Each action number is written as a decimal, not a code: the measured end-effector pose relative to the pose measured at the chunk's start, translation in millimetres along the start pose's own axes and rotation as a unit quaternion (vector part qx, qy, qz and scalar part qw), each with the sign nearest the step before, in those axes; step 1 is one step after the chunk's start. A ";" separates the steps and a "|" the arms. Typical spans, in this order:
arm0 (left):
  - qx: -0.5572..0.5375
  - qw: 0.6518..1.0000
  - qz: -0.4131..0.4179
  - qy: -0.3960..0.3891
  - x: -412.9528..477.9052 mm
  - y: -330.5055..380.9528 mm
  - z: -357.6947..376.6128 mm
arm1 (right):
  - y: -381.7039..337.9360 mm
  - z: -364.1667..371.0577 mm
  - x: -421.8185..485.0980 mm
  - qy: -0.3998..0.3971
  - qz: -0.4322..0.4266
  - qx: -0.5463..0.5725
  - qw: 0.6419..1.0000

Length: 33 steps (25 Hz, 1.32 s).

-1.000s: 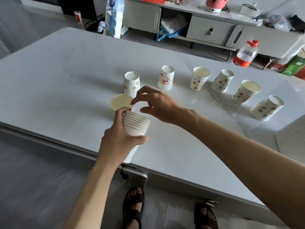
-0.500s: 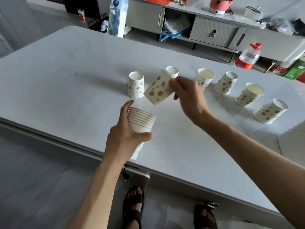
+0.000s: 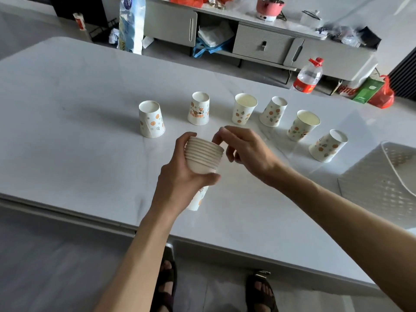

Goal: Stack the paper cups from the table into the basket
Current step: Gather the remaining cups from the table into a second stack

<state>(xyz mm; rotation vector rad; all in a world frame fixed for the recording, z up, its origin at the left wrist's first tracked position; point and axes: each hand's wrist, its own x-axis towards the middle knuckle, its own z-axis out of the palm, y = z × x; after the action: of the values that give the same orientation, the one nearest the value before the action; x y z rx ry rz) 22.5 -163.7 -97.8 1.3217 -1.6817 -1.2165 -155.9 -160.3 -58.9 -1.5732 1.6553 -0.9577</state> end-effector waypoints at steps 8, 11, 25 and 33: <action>-0.075 0.996 -0.042 0.000 24.8 0.9 15.2 | 60.7 -57.2 87.2 0.060 0.043 -0.430 0.900; -0.080 0.995 -0.053 0.002 33.4 -1.0 16.7 | 67.4 -55.1 105.9 0.051 0.056 -0.371 0.926; -0.009 0.998 0.004 -0.054 25.3 17.4 40.5 | 20.4 -59.6 10.6 0.005 -0.062 -0.069 0.996; 0.009 0.997 0.005 -0.073 24.1 15.6 51.7 | 60.9 -106.5 26.5 0.161 0.015 -0.245 0.956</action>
<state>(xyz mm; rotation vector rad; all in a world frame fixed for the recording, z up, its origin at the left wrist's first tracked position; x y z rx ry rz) -35.9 -172.5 -101.9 1.2595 -1.8028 -1.3233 -279.9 -178.6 -54.9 -1.7643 2.2737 -0.8612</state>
